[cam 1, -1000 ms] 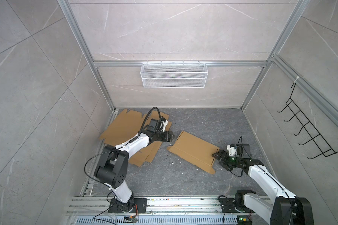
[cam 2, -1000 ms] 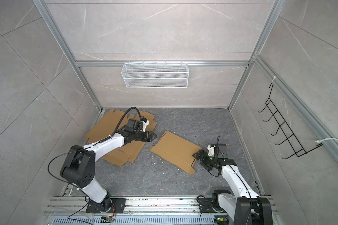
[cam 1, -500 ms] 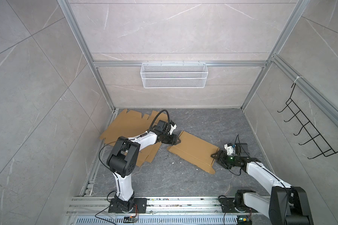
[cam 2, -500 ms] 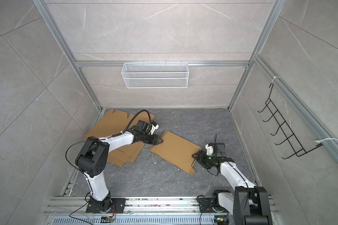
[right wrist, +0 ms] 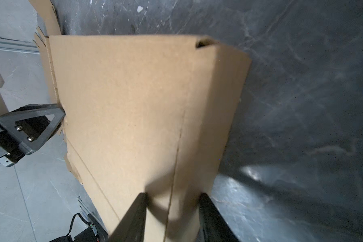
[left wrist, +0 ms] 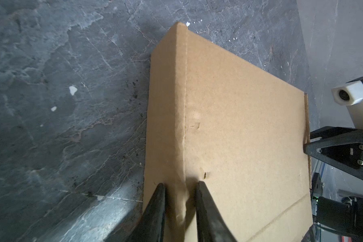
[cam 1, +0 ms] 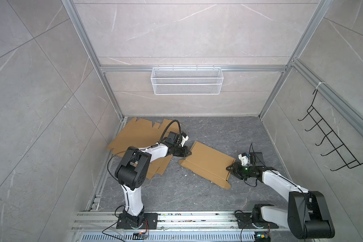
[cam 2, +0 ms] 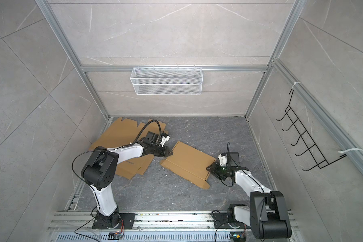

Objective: Fold the paper box

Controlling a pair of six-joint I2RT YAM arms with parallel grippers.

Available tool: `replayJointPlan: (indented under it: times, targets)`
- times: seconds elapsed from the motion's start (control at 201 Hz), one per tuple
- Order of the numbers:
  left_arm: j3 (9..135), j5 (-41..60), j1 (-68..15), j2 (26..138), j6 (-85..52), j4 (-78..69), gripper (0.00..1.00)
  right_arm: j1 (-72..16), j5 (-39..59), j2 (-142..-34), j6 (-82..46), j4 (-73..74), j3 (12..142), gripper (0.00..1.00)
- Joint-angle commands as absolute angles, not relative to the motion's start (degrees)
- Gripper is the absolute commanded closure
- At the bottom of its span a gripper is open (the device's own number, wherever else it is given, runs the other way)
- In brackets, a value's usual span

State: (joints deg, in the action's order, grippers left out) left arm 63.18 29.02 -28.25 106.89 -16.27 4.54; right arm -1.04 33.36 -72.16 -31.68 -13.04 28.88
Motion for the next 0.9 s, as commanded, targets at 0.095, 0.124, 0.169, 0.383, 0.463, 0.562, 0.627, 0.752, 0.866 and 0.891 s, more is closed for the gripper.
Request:
replayJointPlan:
  times: [0.095, 0.124, 0.169, 0.383, 0.463, 0.562, 0.627, 0.752, 0.866, 0.891]
  targets:
    - [54.4, 28.0, -28.9, 99.9, -21.2, 6.5, 0.72, -2.8, 32.3, -77.3, -31.1, -12.2, 35.1, 0.55]
    - [53.3, 27.5, -29.0, 98.9, -21.8, 6.5, 0.71, -3.0, 32.7, -78.6, -30.8, -12.2, 36.5, 0.55]
    - [51.6, 26.9, -29.0, 97.3, -23.0, 6.0, 0.68, -3.3, 33.0, -80.7, -30.3, -12.3, 38.5, 0.55]
    - [47.8, 24.5, -27.0, 93.5, -25.5, 3.8, 0.56, -4.6, 34.7, -89.4, -28.5, -12.1, 45.6, 0.5]
    - [48.8, 25.2, -25.2, 93.7, -25.5, 4.0, 0.5, -4.6, 34.2, -90.5, -26.9, -14.7, 47.8, 0.42]
    - [50.4, 25.6, -24.0, 92.9, -25.2, 4.6, 0.41, -4.1, 29.9, -88.1, -23.9, -21.0, 49.9, 0.32]
    - [51.0, 26.0, -23.9, 92.6, -25.3, 4.6, 0.37, -3.8, 25.5, -85.3, -22.3, -25.5, 50.2, 0.28]
    - [50.6, 26.0, -24.0, 92.5, -25.2, 4.5, 0.32, -3.8, 21.1, -78.8, -20.9, -31.7, 48.5, 0.24]
    - [49.3, 25.8, -23.9, 92.3, -25.4, 3.4, 0.3, -4.7, 18.6, -73.2, -19.6, -36.0, 46.3, 0.22]
    - [49.3, 25.9, -24.0, 92.4, -25.5, 3.2, 0.29, -5.0, 18.8, -72.3, -19.6, -36.5, 45.9, 0.21]
